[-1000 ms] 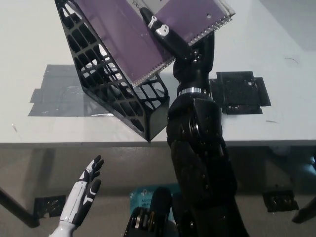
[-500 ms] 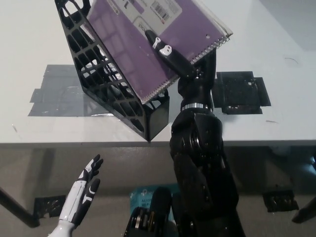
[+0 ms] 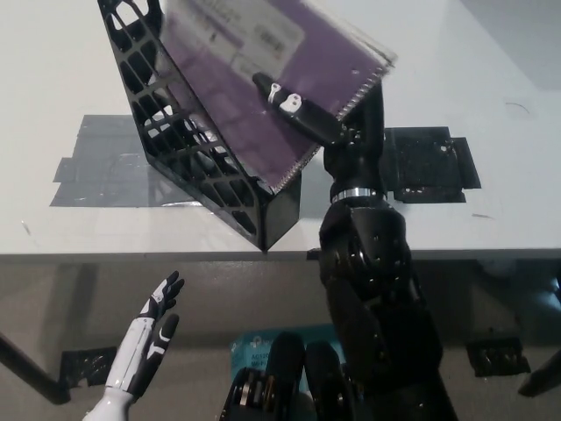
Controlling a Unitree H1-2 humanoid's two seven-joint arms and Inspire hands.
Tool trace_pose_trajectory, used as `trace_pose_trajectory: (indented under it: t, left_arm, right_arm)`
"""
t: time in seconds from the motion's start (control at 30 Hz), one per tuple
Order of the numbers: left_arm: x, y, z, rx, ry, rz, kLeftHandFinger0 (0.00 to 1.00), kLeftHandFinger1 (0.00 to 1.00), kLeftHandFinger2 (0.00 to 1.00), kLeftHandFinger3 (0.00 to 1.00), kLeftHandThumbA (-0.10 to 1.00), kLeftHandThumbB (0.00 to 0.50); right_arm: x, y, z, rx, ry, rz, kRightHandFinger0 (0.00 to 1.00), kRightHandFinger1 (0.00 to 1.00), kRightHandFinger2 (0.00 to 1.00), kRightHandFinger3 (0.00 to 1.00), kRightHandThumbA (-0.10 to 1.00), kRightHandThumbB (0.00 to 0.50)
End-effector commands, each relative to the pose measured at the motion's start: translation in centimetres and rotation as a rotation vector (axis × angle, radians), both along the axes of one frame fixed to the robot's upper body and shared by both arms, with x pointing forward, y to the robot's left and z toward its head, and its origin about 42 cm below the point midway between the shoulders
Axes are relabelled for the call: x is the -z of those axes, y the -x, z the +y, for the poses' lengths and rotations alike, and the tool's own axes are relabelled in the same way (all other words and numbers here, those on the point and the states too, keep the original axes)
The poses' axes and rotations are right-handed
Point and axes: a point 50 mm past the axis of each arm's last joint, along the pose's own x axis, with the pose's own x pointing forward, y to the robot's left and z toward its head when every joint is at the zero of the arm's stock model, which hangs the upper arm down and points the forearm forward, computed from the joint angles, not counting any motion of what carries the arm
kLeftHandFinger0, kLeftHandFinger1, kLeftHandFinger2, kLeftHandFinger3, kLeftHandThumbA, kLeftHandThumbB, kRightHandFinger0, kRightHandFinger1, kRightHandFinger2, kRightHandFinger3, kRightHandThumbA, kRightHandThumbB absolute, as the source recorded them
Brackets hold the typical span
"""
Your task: A person hands a notebook to the robot and the robot grabs it with its right hand and places it in the magazine stand kept in the centre of the desk infront of it.
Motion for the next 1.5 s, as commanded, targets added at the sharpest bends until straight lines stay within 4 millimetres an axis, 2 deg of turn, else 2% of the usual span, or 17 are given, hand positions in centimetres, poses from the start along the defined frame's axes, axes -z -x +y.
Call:
trace_pose_trajectory:
  t: [0.0, 0.13, 0.2, 0.33, 0.5, 0.73, 0.83, 0.87, 0.93, 1.03, 1.1, 1.17, 1.27, 1.3, 1.47]
  left_arm:
    - [-1.0, -0.5, 0.4, 0.021, -0.007, -0.057, 0.99, 1.0, 1.0, 1.0, 1.0, 0.496]
    - [-1.1, -0.5, 0.3, 0.027, -0.009, -0.061, 0.98, 1.0, 1.0, 1.0, 1.0, 0.499]
    - [-0.9, -0.2, 0.2, 0.03, -0.012, -0.054, 0.98, 1.0, 1.0, 1.0, 1.0, 0.5]
    - [-0.6, 0.2, 0.0, 0.029, -0.006, -0.045, 0.98, 1.0, 1.0, 1.0, 1.0, 0.5]
    - [-0.5, 0.2, 0.0, 0.026, 0.005, -0.042, 0.97, 1.0, 1.0, 1.0, 1.0, 0.5]
    - [-0.6, 0.2, 0.1, 0.02, 0.003, -0.045, 0.96, 1.0, 1.0, 1.0, 1.0, 0.5]
    - [-0.7, 0.2, 0.2, 0.018, -0.009, -0.052, 0.95, 1.0, 1.0, 1.0, 1.0, 0.5]
    - [-0.8, 0.1, 0.1, 0.018, -0.005, -0.053, 0.95, 1.0, 1.0, 1.0, 1.0, 0.5]
    - [-0.8, 0.0, 0.1, 0.017, -0.003, -0.054, 0.95, 1.0, 1.0, 1.0, 1.0, 0.5]
    - [-0.5, 0.4, 0.0, 0.015, 0.001, -0.046, 0.95, 1.0, 1.0, 1.0, 1.0, 0.5]
    - [-0.5, 0.5, 0.0, 0.017, -0.005, -0.046, 0.95, 1.0, 1.0, 1.0, 1.0, 0.495]
    - [-0.4, 0.7, 0.0, 0.017, -0.011, -0.044, 0.95, 1.0, 1.0, 1.0, 1.0, 0.499]
    - [-0.3, 0.8, 0.0, 0.016, -0.012, -0.042, 0.95, 1.0, 1.0, 1.0, 1.0, 0.5]
    - [-0.2, 0.9, -0.2, 0.017, -0.012, -0.039, 0.94, 1.0, 1.0, 1.0, 1.0, 0.5]
    - [0.0, 1.1, 0.0, 0.014, -0.002, -0.029, 0.95, 1.0, 1.0, 1.0, 1.0, 0.5]
  right_arm:
    - [-3.1, 0.4, 2.3, -0.361, 0.127, -0.115, 1.0, 1.0, 1.0, 1.0, 0.85, 0.368]
    - [-2.6, 0.5, 2.3, -0.391, 0.119, -0.118, 1.0, 1.0, 1.0, 1.0, 0.97, 0.401]
    - [-2.2, 0.8, 2.2, -0.398, 0.103, -0.11, 1.0, 1.0, 1.0, 1.0, 0.98, 0.413]
    - [-1.8, 0.9, 1.9, -0.404, 0.076, -0.104, 1.0, 1.0, 1.0, 1.0, 1.0, 0.401]
    - [-2.2, 0.7, 1.7, -0.396, 0.053, -0.101, 1.0, 1.0, 1.0, 1.0, 1.0, 0.404]
    - [-2.8, 1.0, 1.1, -0.373, 0.068, -0.158, 1.0, 1.0, 1.0, 1.0, 1.0, 0.367]
    - [-3.9, 1.7, -0.3, -0.324, 0.073, -0.208, 1.0, 1.0, 1.0, 1.0, 1.0, 0.36]
    - [-4.7, 2.2, -1.3, -0.299, 0.074, -0.245, 1.0, 1.0, 1.0, 1.0, 1.0, 0.319]
    - [-5.4, 2.7, -2.1, -0.276, 0.08, -0.281, 1.0, 1.0, 1.0, 1.0, 1.0, 0.31]
    - [-6.7, 4.1, -4.0, -0.235, 0.085, -0.352, 1.0, 1.0, 1.0, 1.0, 1.0, 0.294]
    - [-8.1, 5.6, -5.8, -0.211, 0.092, -0.433, 1.0, 1.0, 1.0, 1.0, 1.0, 0.322]
    - [-9.4, 7.5, -7.3, -0.194, 0.088, -0.512, 1.0, 1.0, 1.0, 1.0, 1.0, 0.325]
    - [-10.2, 9.1, -8.5, -0.152, 0.116, -0.57, 1.0, 1.0, 1.0, 1.0, 1.0, 0.334]
    - [-10.8, 10.9, -9.7, -0.133, 0.131, -0.618, 1.0, 1.0, 1.0, 1.0, 1.0, 0.361]
    - [-10.2, 14.9, -12.2, -0.125, 0.177, -0.682, 1.0, 1.0, 1.0, 1.0, 1.0, 0.393]
